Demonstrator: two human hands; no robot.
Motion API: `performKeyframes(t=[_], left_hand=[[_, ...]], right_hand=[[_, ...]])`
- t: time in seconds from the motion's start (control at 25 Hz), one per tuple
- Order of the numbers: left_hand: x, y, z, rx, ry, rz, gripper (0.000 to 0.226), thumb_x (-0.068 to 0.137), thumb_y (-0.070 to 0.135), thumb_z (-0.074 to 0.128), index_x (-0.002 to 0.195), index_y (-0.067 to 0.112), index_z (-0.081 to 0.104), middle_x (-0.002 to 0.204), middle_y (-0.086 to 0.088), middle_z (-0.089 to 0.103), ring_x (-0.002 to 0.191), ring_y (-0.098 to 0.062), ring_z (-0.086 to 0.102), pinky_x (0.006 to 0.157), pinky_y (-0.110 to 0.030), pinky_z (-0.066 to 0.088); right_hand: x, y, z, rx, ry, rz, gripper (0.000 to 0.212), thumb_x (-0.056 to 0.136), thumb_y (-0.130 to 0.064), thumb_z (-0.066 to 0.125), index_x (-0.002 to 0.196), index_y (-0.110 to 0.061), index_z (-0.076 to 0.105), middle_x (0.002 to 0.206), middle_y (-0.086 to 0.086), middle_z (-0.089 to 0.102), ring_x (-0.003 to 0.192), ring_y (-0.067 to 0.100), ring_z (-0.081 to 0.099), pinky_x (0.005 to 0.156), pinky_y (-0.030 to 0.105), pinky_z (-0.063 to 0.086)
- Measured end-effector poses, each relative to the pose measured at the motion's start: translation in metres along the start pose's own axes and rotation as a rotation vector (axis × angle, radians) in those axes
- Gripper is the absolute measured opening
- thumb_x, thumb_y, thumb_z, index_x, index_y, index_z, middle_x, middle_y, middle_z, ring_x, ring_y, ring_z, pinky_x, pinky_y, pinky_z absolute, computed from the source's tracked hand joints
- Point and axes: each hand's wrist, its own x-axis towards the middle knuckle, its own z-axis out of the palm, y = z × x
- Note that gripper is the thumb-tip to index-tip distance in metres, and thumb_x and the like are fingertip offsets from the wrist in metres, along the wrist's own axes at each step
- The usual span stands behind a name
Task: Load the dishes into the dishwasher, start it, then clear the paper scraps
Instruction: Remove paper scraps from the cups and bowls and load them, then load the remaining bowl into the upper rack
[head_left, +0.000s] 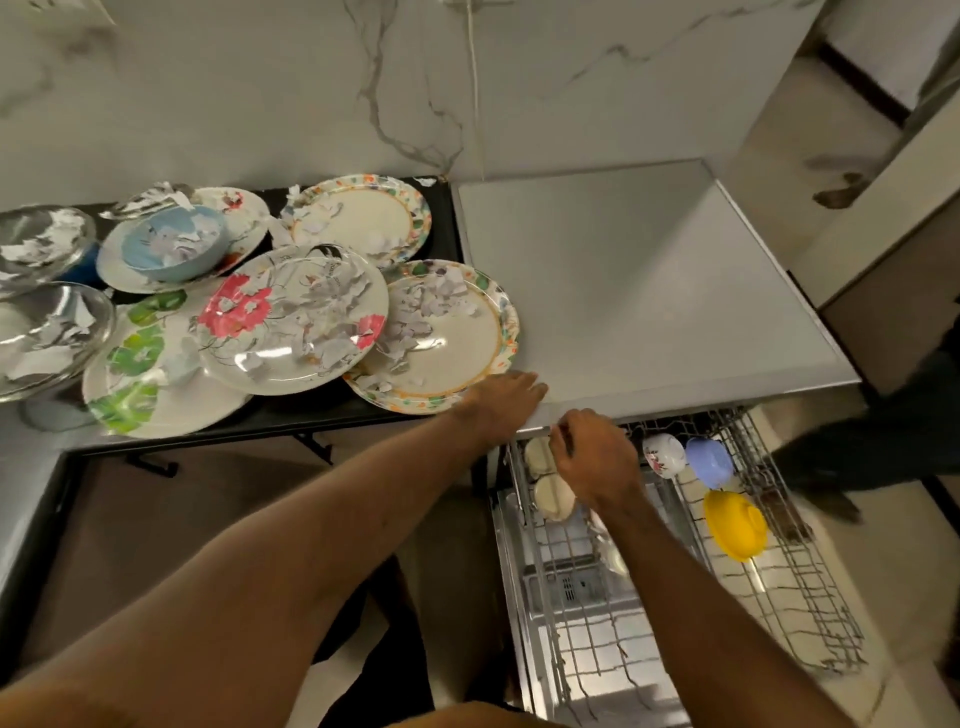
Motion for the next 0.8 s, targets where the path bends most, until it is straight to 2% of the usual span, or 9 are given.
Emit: performKeyframes(t=[0.12, 0.24, 0.4, 0.6, 0.72, 0.8], left_hand=[[-0.034, -0.022, 0.003, -0.154, 0.095, -0.09, 0.059, 0.095, 0.014, 0.066, 0.149, 0.011, 0.043, 0.154, -0.015, 0.044, 0.141, -0.034, 0.046, 0.114, -0.046, 0.043], [-0.076, -0.062, 0.007, -0.245, 0.106, -0.276, 0.068, 0.097, 0.023, 0.066, 0.158, 0.017, 0.035, 0.166, -0.01, 0.03, 0.15, -0.031, 0.033, 0.12, -0.048, 0.036], [-0.139, -0.129, 0.009, -0.327, 0.151, -0.505, 0.067, 0.095, 0.031, 0.069, 0.155, 0.021, 0.04, 0.162, -0.005, 0.037, 0.145, -0.029, 0.04, 0.114, -0.047, 0.044], [-0.209, -0.213, 0.02, -0.405, 0.181, -0.732, 0.068, 0.097, 0.037, 0.066, 0.157, 0.022, 0.037, 0.167, -0.002, 0.027, 0.15, -0.027, 0.032, 0.117, -0.046, 0.039], [-0.234, -0.266, 0.032, -0.508, 0.242, -0.811, 0.064, 0.098, 0.041, 0.064, 0.154, 0.021, 0.041, 0.162, -0.003, 0.036, 0.146, -0.026, 0.038, 0.116, -0.045, 0.04], [-0.244, -0.303, 0.037, -0.591, 0.299, -0.853, 0.059, 0.097, 0.042, 0.065, 0.149, 0.019, 0.048, 0.153, -0.006, 0.048, 0.14, -0.027, 0.045, 0.113, -0.041, 0.04]], right_hand=[[0.025, -0.027, -0.006, 0.054, 0.022, -0.081, 0.021, 0.104, -0.036, 0.055, 0.098, -0.018, 0.064, 0.093, 0.002, 0.065, 0.085, 0.023, 0.059, 0.071, 0.035, 0.044], [0.051, -0.073, -0.002, 0.116, 0.012, -0.184, 0.021, 0.105, -0.037, 0.053, 0.098, -0.02, 0.063, 0.094, 0.0, 0.065, 0.085, 0.022, 0.059, 0.071, 0.037, 0.048], [0.086, -0.159, 0.012, 0.183, -0.029, -0.358, 0.019, 0.104, -0.035, 0.055, 0.1, -0.019, 0.065, 0.096, 0.001, 0.067, 0.086, 0.022, 0.061, 0.07, 0.032, 0.042], [0.126, -0.265, 0.028, 0.201, -0.099, -0.467, 0.025, 0.103, -0.035, 0.057, 0.118, -0.018, 0.067, 0.118, 0.003, 0.068, 0.105, 0.023, 0.063, 0.084, 0.036, 0.052], [0.158, -0.316, 0.044, 0.145, -0.173, -0.481, 0.036, 0.101, -0.038, 0.056, 0.131, -0.017, 0.06, 0.128, 0.005, 0.062, 0.115, 0.025, 0.059, 0.091, 0.038, 0.05], [0.179, -0.344, 0.056, 0.051, -0.247, -0.438, 0.054, 0.099, -0.042, 0.059, 0.145, -0.016, 0.049, 0.145, 0.01, 0.051, 0.128, 0.03, 0.052, 0.103, 0.041, 0.047]])
